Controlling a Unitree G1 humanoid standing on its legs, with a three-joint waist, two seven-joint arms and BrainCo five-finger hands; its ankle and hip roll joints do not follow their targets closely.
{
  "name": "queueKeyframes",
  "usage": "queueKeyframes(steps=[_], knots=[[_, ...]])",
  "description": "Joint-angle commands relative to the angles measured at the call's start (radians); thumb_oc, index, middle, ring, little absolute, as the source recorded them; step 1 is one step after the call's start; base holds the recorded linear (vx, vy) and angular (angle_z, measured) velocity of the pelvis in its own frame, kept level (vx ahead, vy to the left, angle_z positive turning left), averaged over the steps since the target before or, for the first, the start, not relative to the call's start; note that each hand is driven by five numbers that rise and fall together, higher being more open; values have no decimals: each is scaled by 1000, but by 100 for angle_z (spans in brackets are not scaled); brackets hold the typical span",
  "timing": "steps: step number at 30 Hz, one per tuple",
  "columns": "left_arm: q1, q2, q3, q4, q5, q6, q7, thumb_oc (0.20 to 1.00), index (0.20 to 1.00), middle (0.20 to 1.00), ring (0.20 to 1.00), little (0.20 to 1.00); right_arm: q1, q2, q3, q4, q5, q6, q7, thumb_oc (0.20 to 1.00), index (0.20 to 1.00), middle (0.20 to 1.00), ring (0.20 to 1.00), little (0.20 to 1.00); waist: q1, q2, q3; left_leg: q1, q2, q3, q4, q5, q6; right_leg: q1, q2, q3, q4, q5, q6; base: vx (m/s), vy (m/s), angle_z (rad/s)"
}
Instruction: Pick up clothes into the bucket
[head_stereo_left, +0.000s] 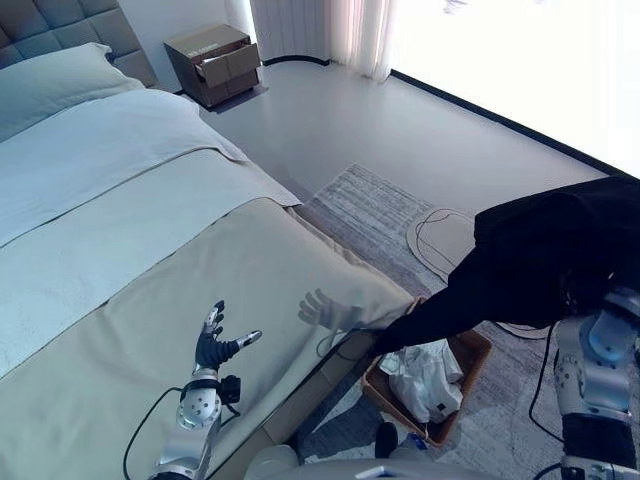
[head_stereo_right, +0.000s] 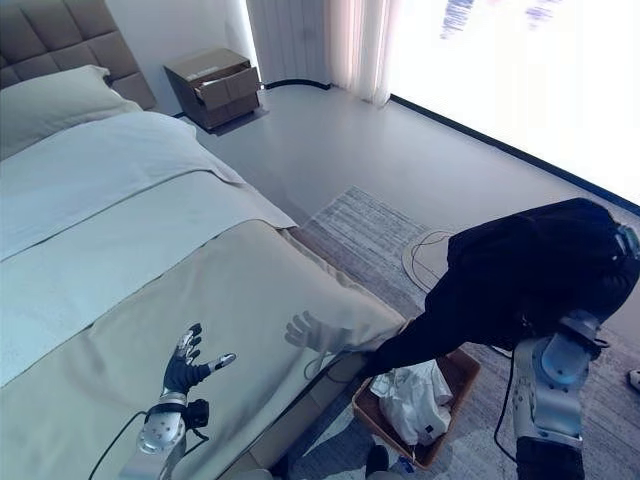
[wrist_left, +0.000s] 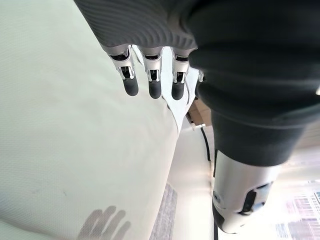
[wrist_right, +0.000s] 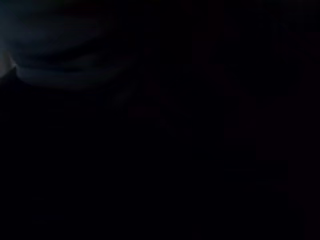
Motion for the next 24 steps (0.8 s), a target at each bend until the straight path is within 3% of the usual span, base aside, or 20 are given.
queueKeyframes(steps=[1, 11, 24], knots=[[-61, 35, 20, -21, -5, -54, 9, 1000, 1000, 1000, 1000, 1000, -128, -93, -74, -112, 22, -121, 2, 200, 200, 200, 200, 200, 3, -56, -27, 5, 48, -27, 61, -52, -22, 24, -43, -6, 28, 15, 44, 0, 0, 0], [-65, 37, 7, -11, -23, -44, -2, 1000, 1000, 1000, 1000, 1000, -210, -191, -80, -95, 61, -128, -6, 200, 200, 200, 200, 200, 6, -67, -29, 5, 51, -30, 66, -54, -25, 26, -41, -4, 30, 16, 43, 0, 0, 0], [-64, 38, 14, -9, -29, -38, 1, 1000, 1000, 1000, 1000, 1000, -185, -170, -101, -77, 76, -123, -27, 200, 200, 200, 200, 200, -1, -60, -21, 0, 50, -30, 67, -54, -22, 16, -39, 1, 35, 14, 42, 0, 0, 0]])
